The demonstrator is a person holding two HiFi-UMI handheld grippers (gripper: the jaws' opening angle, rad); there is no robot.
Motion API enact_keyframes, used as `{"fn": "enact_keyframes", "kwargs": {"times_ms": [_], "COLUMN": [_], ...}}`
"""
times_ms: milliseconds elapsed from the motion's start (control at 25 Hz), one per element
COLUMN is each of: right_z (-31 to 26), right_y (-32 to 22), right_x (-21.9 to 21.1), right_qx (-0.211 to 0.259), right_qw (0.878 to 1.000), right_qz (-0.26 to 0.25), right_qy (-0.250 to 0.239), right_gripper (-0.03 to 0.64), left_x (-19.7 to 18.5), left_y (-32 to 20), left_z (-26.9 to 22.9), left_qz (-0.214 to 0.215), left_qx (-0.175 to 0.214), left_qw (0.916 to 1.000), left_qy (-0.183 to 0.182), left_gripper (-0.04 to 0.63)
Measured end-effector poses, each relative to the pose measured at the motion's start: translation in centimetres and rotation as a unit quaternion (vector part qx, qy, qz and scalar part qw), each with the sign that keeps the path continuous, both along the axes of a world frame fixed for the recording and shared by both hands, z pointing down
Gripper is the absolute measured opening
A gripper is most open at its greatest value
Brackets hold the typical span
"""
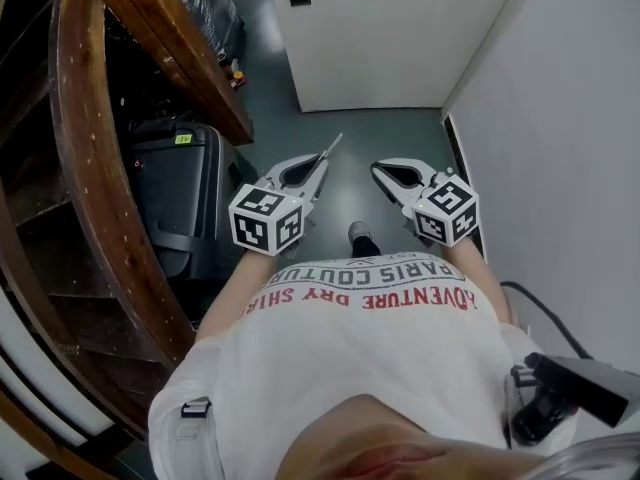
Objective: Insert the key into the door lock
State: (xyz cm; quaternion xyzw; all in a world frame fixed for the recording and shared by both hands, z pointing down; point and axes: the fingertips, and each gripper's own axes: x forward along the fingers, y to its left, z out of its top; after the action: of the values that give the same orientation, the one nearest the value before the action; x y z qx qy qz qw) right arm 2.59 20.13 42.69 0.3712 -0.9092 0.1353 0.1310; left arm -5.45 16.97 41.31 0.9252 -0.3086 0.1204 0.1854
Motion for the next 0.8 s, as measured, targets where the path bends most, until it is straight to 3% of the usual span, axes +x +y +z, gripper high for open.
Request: {"fn": "enact_keyframes", "kwargs": {"times_ms": [200,320,520,800], "right_z": [-1.2,-3.0,-5.2,-5.4], "right_y": [-11.2,-16.6,-23.4,-31.5], "right_x": [7.5,10.8,12.5,11.9], "right_qx": [0.01,0.029,0.056,0.083], "right_qw": [1.0,0.999,0.998,0.996], "right_qz": [0.009,0.015,0.009,-0.009], "right_qy": [-0.001,-0.002,-0.014,-0.008], "right_gripper": [0.003,0.003,0.003,0.003], "left_x": [7.4,9.9,9.6,6.9], "left_y": [-10.5,-15.3,-21.2,-29.3], "left_z": [-1.0,-3.0,-5.2,-4.3], "left_qz": [0.013,0.003,-0.039,-0.089], "left_qx": [0.005,0.022,0.03,0.014], "left_qw": [0.9999,0.9997,0.9986,0.9945], "left_qy": [-0.009,-0.007,0.018,0.053], "left_gripper": [0.023,0.023,0.023,0.023]}}
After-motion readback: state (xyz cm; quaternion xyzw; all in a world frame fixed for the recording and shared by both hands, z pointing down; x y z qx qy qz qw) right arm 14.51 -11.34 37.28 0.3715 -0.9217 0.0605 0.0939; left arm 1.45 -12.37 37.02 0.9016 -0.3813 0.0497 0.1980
